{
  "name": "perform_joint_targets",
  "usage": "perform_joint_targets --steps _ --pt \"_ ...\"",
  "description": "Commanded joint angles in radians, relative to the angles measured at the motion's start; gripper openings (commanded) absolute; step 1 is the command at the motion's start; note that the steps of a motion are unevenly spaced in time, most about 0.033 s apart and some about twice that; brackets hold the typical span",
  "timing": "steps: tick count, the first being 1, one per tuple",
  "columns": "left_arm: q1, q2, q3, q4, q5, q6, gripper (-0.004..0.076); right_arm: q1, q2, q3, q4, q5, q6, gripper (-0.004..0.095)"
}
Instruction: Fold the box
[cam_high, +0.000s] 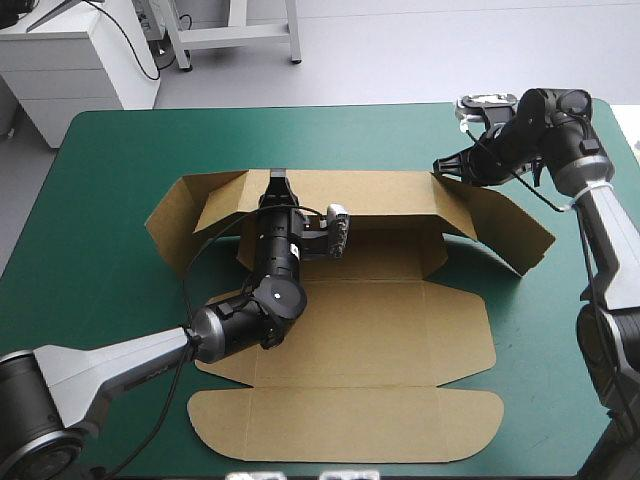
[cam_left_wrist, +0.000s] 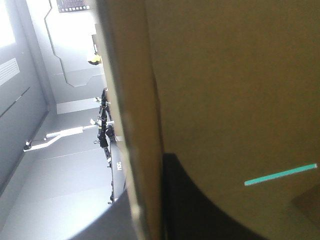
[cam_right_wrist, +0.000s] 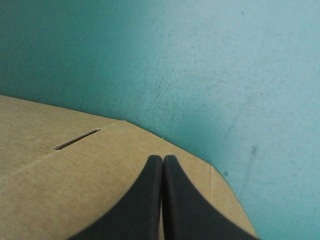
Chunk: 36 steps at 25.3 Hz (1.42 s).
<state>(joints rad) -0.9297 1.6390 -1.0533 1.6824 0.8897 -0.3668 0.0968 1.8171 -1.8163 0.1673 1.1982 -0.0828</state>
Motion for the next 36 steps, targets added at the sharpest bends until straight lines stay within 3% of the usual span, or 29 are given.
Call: perform_joint_targets --steps 1,5,13,22,29,36 --pt "-0.006 -0.043 -0.022 0.048 0.041 0.006 -0.0008 -0.001 -0.071 0.026 0.029 0.052 -0.026 -0.0020" --pt "-0.006 -0.043 -0.022 0.046 0.041 0.006 -0.0008 -0.008 -0.093 0.066 0.047 0.052 -0.048 -0.0020" --pt "-0.006 -0.043 -0.022 0.036 0.046 0.006 -0.0008 -0.129 -0.151 0.184 0.371 0.052 -0.186 -0.0020" --pt "-0.006 -0.043 -0.026 0.027 0.050 0.006 -0.0008 -0.210 -0.208 0.277 0.400 0.052 -0.233 -0.0020" --pt "0.010 -0.043 -0.030 0.059 0.029 0.002 -0.0001 -0.210 -0.208 0.327 0.455 0.052 -0.264 -0.0020" --pt "0.023 -0.043 -0.030 0.061 0.021 -0.003 -0.0001 -0.210 -0.238 0.470 0.642 0.052 -0.377 -0.0020"
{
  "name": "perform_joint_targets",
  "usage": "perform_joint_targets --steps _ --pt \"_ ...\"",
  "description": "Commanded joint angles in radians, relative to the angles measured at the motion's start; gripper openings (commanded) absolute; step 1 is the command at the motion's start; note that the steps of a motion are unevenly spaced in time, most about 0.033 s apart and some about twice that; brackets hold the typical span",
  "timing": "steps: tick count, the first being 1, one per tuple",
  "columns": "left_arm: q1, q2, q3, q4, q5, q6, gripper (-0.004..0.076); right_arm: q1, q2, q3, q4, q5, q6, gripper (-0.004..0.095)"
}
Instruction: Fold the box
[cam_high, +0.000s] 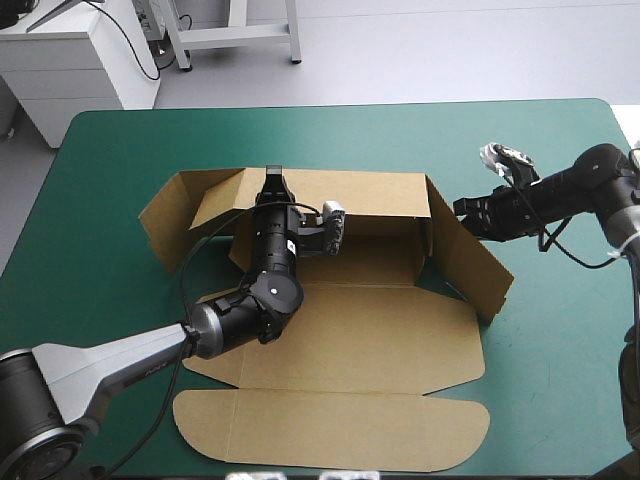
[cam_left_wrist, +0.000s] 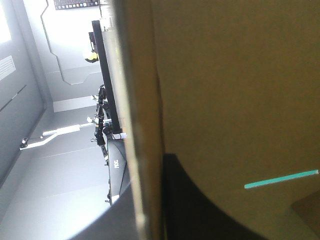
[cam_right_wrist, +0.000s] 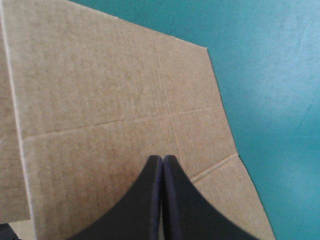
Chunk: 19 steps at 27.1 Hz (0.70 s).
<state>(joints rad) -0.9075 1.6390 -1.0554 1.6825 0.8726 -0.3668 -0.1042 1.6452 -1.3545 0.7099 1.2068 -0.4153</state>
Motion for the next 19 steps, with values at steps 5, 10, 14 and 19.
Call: perform_joint_targets --steps 5,10,14,19 --pt "0.001 -0.043 -0.028 0.061 0.036 -0.026 -0.0001 -0.009 -0.096 0.017 0.142 0.043 -0.057 -0.0020" --pt "0.001 -0.043 -0.028 0.061 0.032 -0.027 -0.0001 -0.009 -0.099 0.017 0.141 0.043 -0.050 -0.0020" --pt "0.001 -0.043 -0.028 0.061 0.015 -0.027 -0.0001 0.001 -0.149 0.060 0.151 -0.023 -0.104 -0.0018" --pt "0.001 -0.043 -0.028 0.061 -0.001 -0.024 -0.0001 0.014 -0.265 0.235 0.164 -0.198 -0.189 -0.0018"
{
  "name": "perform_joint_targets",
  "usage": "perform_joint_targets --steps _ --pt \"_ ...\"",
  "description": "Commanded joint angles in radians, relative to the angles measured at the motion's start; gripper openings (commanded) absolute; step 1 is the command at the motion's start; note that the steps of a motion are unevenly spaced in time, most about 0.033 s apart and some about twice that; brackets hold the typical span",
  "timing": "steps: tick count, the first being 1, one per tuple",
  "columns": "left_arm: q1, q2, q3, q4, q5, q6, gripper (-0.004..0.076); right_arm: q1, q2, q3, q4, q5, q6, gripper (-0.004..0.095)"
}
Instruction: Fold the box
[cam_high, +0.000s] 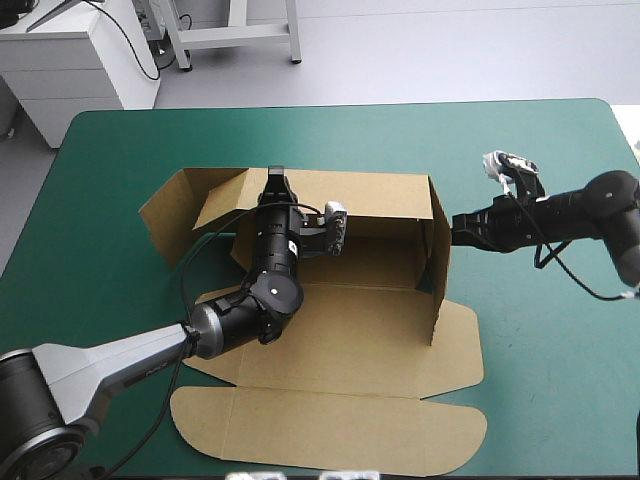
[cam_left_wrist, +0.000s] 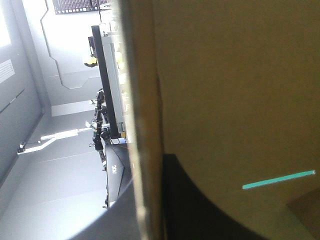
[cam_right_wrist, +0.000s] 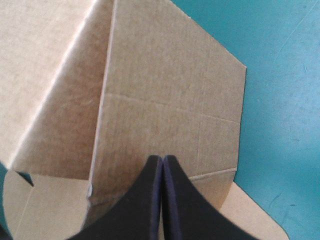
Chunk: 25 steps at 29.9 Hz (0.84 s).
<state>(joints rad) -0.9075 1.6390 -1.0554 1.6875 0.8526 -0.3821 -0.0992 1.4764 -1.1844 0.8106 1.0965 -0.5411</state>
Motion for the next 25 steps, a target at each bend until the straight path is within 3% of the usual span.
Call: perform_joint_targets --steps 1,11,22,25 --pt "0.001 -0.043 -0.028 0.056 0.019 -0.009 -0.0001 0.017 -0.121 0.103 0.074 -0.128 -0.095 -0.0018" --pt "0.001 -0.043 -0.028 0.056 0.021 -0.011 -0.0002 0.109 -0.192 0.321 0.227 -0.328 -0.440 -0.0018" --pt "0.001 -0.043 -0.028 0.056 0.023 -0.011 -0.0002 0.117 -0.186 0.324 0.235 -0.368 -0.587 -0.0015" --pt "0.001 -0.043 -0.028 0.056 0.023 -0.011 -0.0002 0.117 -0.186 0.320 0.235 -0.365 -0.647 0.0035"
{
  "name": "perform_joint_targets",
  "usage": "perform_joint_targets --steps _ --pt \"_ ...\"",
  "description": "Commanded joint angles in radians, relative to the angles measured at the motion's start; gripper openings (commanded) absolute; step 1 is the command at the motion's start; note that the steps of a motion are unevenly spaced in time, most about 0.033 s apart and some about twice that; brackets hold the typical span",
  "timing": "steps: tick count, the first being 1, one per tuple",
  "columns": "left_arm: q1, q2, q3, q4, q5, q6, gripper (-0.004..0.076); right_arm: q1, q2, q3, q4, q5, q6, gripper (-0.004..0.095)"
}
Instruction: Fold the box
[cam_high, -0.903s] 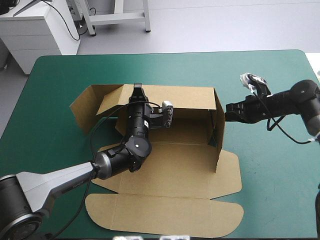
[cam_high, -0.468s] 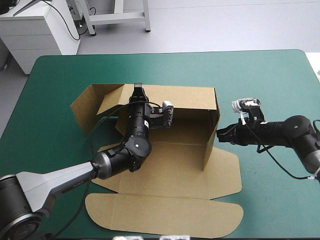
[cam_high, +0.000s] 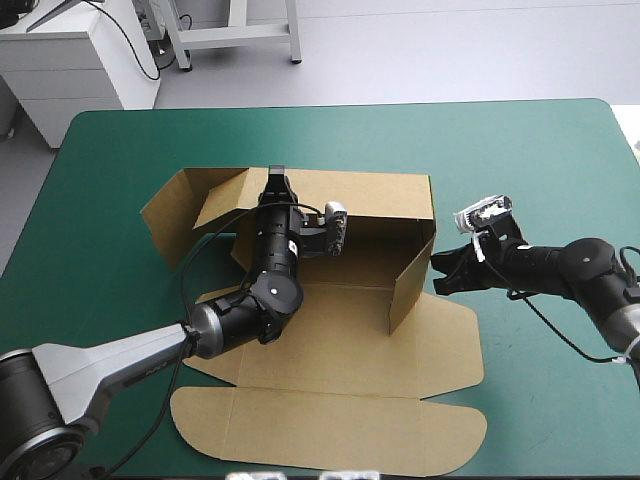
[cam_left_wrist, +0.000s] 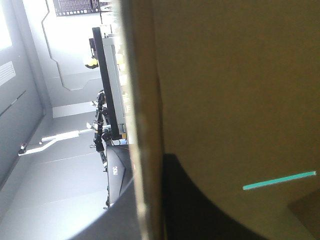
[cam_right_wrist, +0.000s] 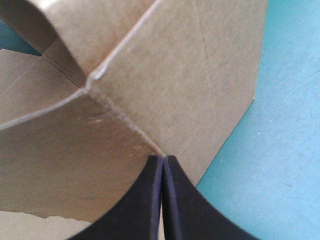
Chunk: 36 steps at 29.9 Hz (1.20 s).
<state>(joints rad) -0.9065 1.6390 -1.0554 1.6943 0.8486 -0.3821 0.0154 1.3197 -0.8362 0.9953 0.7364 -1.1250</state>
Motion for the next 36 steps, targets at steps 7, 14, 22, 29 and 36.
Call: perform_joint_targets --steps 7,14,22,29,36 --pt "0.000 -0.043 -0.028 0.049 0.027 -0.011 -0.0002 0.002 -0.029 -0.028 0.041 0.014 -0.119 0.0557" --pt "0.000 -0.043 -0.028 0.049 0.027 -0.011 -0.0002 0.008 0.030 -0.028 0.071 0.022 -0.134 0.0782" --pt "0.000 -0.043 -0.028 0.049 0.025 -0.011 -0.0002 0.195 0.074 -0.024 0.142 -0.285 -0.138 0.0745" --pt "0.000 -0.043 -0.028 0.049 0.025 -0.011 -0.0002 0.352 0.068 -0.002 0.149 -0.614 -0.025 0.0745" --pt "0.000 -0.043 -0.028 0.049 0.025 -0.011 -0.0002 0.461 0.066 0.035 0.149 -0.822 -0.025 0.0629"
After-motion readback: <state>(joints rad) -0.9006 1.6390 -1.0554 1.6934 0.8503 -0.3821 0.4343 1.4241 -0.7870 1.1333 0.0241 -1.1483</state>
